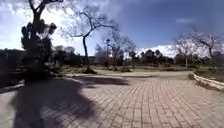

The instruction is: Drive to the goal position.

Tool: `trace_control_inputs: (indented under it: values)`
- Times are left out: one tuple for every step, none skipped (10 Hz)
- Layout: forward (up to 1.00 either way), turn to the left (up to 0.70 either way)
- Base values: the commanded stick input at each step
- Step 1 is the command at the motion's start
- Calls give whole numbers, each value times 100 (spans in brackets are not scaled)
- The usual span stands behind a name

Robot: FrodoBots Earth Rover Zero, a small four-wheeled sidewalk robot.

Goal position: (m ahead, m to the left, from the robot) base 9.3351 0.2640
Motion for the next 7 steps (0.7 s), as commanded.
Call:
trace_control_inputs:
  values:
    - [100,-40]
    - [100,-40]
    - [100,-28]
    - [100,-1]
    - [100,0]
    - [100,0]
    - [6,0]
